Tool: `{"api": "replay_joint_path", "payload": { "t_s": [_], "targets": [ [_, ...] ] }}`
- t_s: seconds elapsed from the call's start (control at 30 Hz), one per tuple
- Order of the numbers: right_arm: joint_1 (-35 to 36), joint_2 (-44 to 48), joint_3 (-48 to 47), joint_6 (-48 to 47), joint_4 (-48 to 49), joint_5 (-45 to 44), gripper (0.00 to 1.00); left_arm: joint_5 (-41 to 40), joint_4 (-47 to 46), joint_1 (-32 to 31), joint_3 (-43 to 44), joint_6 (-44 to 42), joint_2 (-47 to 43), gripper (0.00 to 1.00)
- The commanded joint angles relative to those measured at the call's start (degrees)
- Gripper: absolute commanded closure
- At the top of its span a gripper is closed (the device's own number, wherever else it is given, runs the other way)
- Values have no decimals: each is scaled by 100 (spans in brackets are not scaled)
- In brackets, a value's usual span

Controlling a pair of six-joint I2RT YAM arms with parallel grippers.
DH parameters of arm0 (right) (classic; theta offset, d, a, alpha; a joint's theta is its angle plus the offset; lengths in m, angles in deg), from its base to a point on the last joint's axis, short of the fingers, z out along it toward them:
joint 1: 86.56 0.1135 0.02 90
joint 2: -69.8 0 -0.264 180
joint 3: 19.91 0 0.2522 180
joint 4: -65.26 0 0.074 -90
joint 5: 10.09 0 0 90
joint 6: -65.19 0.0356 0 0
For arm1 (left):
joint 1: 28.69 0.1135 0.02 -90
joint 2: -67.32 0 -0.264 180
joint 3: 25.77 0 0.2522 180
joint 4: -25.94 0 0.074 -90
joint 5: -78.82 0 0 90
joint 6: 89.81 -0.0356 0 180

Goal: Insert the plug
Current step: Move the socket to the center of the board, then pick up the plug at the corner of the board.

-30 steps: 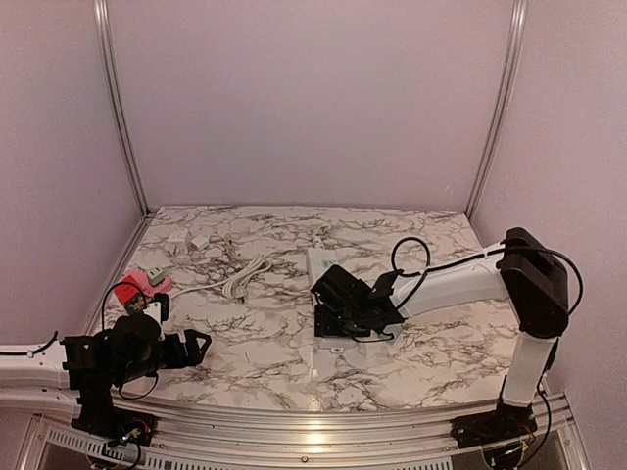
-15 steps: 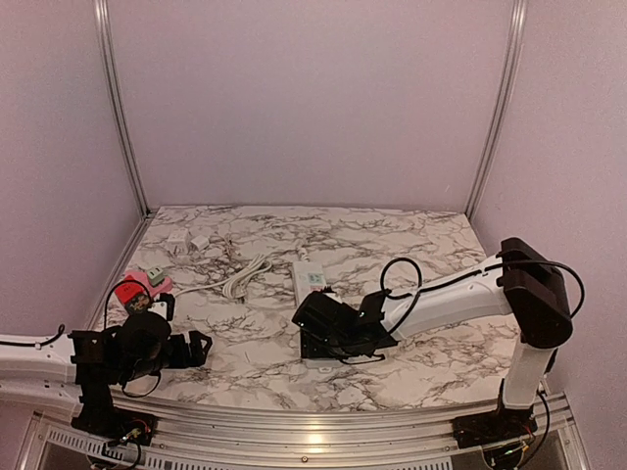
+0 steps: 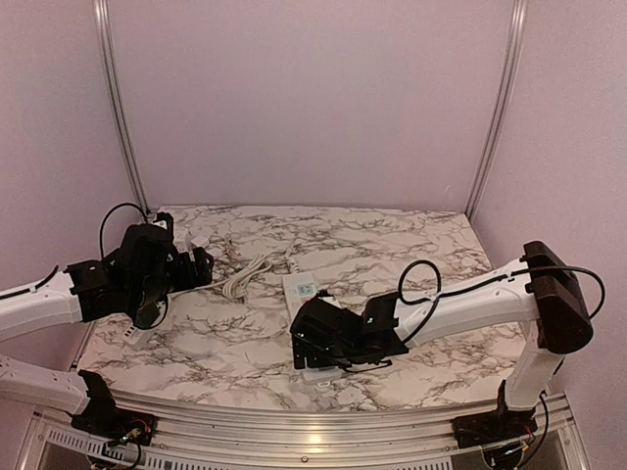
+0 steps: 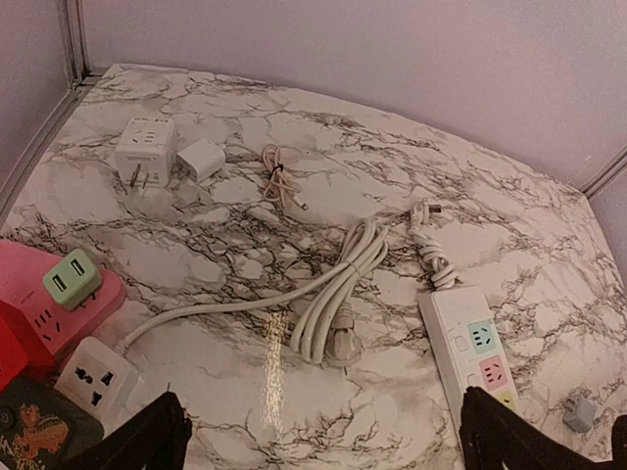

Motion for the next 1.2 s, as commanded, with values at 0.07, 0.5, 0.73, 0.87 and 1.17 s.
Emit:
{"api": "replay_joint_path", "payload": {
  "t_s": [0.07, 0.5, 0.73, 0.87, 1.17],
  "targets": [
    [210, 542, -83, 26, -456, -573, 2, -176, 683, 716, 1325, -505, 979, 1],
    [676, 990, -107, 254, -929, -1043, 1, 1026, 642, 2931, 3007, -1001, 3277, 1],
    [760, 925, -209, 242, -1097, -1043, 1, -9, 591, 2997, 3870, -1752, 4564, 1],
    [790, 924, -74, 327, -1068, -992, 2, -241, 607, 3108, 4443, -2062, 5166, 1],
    [850, 820, -16, 397, -1091, -892, 1, 173, 698, 3351, 5218, -2128, 6139, 1]
  ]
}}
